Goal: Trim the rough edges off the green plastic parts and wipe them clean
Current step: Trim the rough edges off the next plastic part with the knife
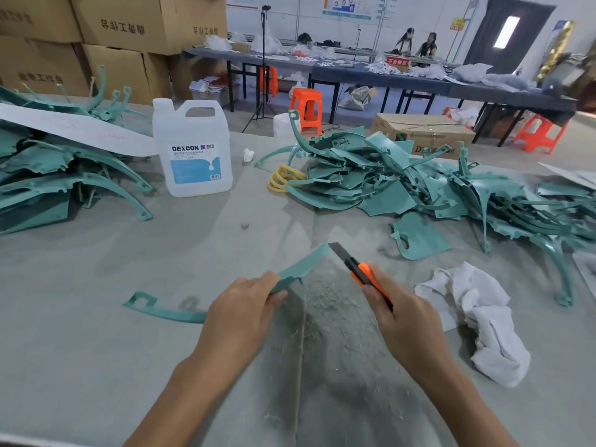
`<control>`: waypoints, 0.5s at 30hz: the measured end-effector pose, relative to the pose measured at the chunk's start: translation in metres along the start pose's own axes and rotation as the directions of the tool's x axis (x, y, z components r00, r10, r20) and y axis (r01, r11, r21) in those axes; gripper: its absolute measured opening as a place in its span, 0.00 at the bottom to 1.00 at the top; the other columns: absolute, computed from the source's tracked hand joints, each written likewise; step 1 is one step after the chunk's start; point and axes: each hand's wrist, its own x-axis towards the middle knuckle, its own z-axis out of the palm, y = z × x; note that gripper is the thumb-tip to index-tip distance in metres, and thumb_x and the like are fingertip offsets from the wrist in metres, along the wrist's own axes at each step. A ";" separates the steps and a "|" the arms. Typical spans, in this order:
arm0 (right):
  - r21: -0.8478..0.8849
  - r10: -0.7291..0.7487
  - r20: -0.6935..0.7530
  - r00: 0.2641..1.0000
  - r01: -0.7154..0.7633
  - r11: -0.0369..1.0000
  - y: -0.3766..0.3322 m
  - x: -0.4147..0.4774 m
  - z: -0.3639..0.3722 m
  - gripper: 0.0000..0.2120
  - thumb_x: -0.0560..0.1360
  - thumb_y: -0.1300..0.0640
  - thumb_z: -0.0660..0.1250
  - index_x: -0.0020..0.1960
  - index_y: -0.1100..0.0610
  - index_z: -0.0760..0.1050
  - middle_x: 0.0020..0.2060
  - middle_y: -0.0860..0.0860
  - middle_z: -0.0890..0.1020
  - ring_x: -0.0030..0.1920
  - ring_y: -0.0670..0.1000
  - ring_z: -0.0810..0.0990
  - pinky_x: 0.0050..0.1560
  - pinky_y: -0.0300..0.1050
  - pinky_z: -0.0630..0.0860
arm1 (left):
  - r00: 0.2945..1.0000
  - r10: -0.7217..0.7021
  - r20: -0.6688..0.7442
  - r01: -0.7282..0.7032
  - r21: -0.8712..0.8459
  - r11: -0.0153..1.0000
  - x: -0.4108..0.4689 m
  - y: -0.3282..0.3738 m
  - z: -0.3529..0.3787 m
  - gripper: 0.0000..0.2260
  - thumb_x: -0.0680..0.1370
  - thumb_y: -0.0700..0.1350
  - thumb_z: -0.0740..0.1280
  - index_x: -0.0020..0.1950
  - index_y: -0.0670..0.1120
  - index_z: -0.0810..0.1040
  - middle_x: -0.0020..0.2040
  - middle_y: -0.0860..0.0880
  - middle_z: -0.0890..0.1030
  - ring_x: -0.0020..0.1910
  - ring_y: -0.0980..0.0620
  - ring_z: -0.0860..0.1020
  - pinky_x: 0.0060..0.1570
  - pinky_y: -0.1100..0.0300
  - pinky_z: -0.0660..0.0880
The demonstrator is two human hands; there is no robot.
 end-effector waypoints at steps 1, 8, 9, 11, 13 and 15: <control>0.045 -0.042 0.006 0.999 0.042 0.998 -0.004 -0.007 0.003 0.22 0.81 0.37 0.55 0.74 0.35 0.66 0.27 0.41 0.74 0.29 0.45 0.75 0.28 0.37 0.66 | 1.000 -0.016 0.008 0.016 -0.009 1.000 0.001 0.000 0.000 0.13 0.81 0.51 0.66 0.43 0.52 0.64 0.31 0.58 0.62 0.35 0.49 0.66 0.33 0.54 0.60; 0.061 -0.144 0.042 0.989 0.141 0.988 -0.028 -0.016 0.016 0.21 0.81 0.39 0.57 0.73 0.35 0.70 0.28 0.30 0.70 0.30 0.43 0.72 0.30 0.39 0.68 | 0.997 -0.065 0.050 0.068 -0.062 0.996 0.006 -0.002 0.000 0.12 0.82 0.56 0.62 0.44 0.52 0.64 0.34 0.52 0.69 0.36 0.47 0.68 0.35 0.51 0.61; 0.048 -0.148 0.051 0.988 0.146 0.988 -0.029 -0.012 0.016 0.21 0.81 0.40 0.58 0.73 0.36 0.71 0.28 0.30 0.69 0.30 0.43 0.71 0.31 0.40 0.68 | 0.996 -0.076 0.046 0.079 -0.071 0.994 0.007 -0.003 -0.002 0.13 0.82 0.57 0.61 0.44 0.52 0.64 0.34 0.51 0.70 0.36 0.47 0.68 0.35 0.51 0.60; 0.056 -0.154 0.049 0.987 0.151 0.987 -0.032 -0.006 0.019 0.20 0.82 0.43 0.61 0.74 0.38 0.71 0.28 0.29 0.68 0.30 0.43 0.70 0.32 0.42 0.69 | 0.996 -0.081 0.041 0.084 -0.086 0.993 0.011 -0.005 -0.004 0.13 0.82 0.57 0.61 0.43 0.52 0.63 0.34 0.50 0.71 0.35 0.46 0.68 0.35 0.51 0.60; 0.093 -0.160 0.039 0.986 0.156 0.983 -0.034 -0.005 0.021 0.20 0.83 0.45 0.62 0.74 0.38 0.70 0.28 0.32 0.70 0.29 0.44 0.71 0.31 0.41 0.68 | 0.996 -0.080 0.049 0.085 -0.106 0.991 0.013 -0.007 -0.006 0.13 0.82 0.57 0.61 0.43 0.52 0.64 0.33 0.50 0.71 0.35 0.47 0.69 0.34 0.51 0.62; 0.137 -0.153 0.057 0.987 0.144 0.980 -0.032 -0.005 0.023 0.20 0.82 0.43 0.60 0.74 0.37 0.69 0.27 0.39 0.73 0.28 0.46 0.72 0.31 0.42 0.68 | 0.996 -0.075 0.056 0.081 -0.121 0.989 0.013 -0.008 -0.006 0.13 0.82 0.56 0.62 0.43 0.52 0.64 0.32 0.50 0.71 0.34 0.48 0.69 0.34 0.51 0.62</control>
